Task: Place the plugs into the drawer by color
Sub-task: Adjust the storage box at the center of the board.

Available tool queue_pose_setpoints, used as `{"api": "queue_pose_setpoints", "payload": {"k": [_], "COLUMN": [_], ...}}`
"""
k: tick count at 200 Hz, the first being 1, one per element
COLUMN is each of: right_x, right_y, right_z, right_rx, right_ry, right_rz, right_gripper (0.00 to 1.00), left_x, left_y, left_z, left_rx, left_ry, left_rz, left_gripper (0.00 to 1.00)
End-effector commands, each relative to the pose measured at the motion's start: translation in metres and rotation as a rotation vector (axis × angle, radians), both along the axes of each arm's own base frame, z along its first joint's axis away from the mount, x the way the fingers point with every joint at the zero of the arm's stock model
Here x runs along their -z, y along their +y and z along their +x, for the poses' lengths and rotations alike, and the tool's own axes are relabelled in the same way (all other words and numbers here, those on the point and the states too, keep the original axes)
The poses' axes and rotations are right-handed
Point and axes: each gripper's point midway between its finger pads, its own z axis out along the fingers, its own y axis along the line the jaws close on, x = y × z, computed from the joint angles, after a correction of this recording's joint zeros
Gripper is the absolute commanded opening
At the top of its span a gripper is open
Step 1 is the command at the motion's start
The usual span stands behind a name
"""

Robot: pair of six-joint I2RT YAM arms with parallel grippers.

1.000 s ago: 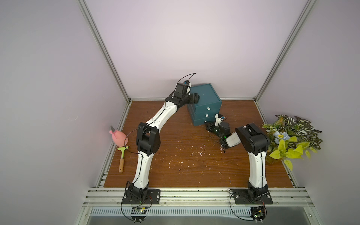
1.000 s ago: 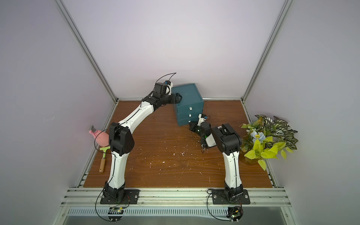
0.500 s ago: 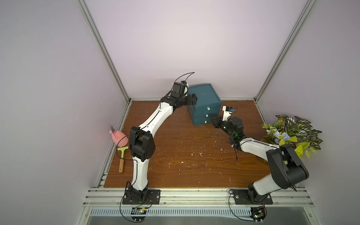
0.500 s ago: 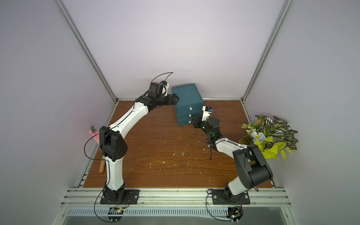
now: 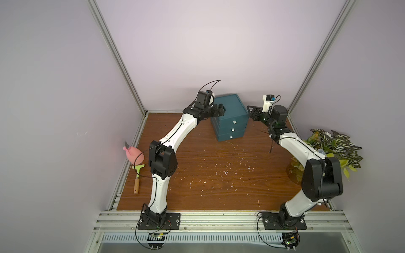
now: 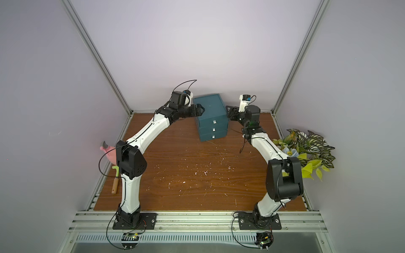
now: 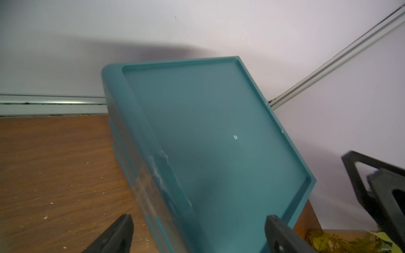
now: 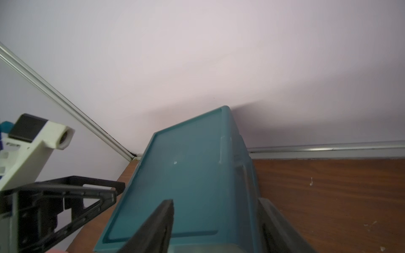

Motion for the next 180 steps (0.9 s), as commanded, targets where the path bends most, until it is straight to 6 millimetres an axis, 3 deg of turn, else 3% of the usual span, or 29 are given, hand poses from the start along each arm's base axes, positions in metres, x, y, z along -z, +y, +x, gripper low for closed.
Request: {"api": "queue_pose_setpoints", "payload": {"k": [1, 23, 48, 112, 180], "right_x": [0.006, 0.014, 0.009, 0.001, 0.001], "right_y": [0.023, 0.03, 0.038, 0.062, 0.091], "right_z": [-0.002, 0.001, -0.005, -0.03, -0.054], "right_rx": [-0.145, -0.187, -0.231, -0.288, -0.328], "right_ry": [0.073, 0.09, 0.069, 0.055, 0.064], "right_rz": [0.049, 0.076, 0.113, 0.141, 0.148], "right_gripper": [0.69, 0.69, 0.66, 0.61, 0.6], "left_x": [-0.012, -0.005, 0.0, -0.006, -0.013], "left_y": [-0.01, -0.013, -0.021, -0.033, -0.028], "left_z": [-0.004, 0.0, 0.003, 0.009, 0.007], "left_rx": [0.031, 0.034, 0.059, 0.093, 0.086], "left_ry": [-0.01, 0.001, 0.015, 0.013, -0.004], "left_rz": [-0.029, -0.028, -0.049, -0.095, -0.088], "left_gripper": [0.9, 0.9, 0.9, 0.89, 0.89]}}
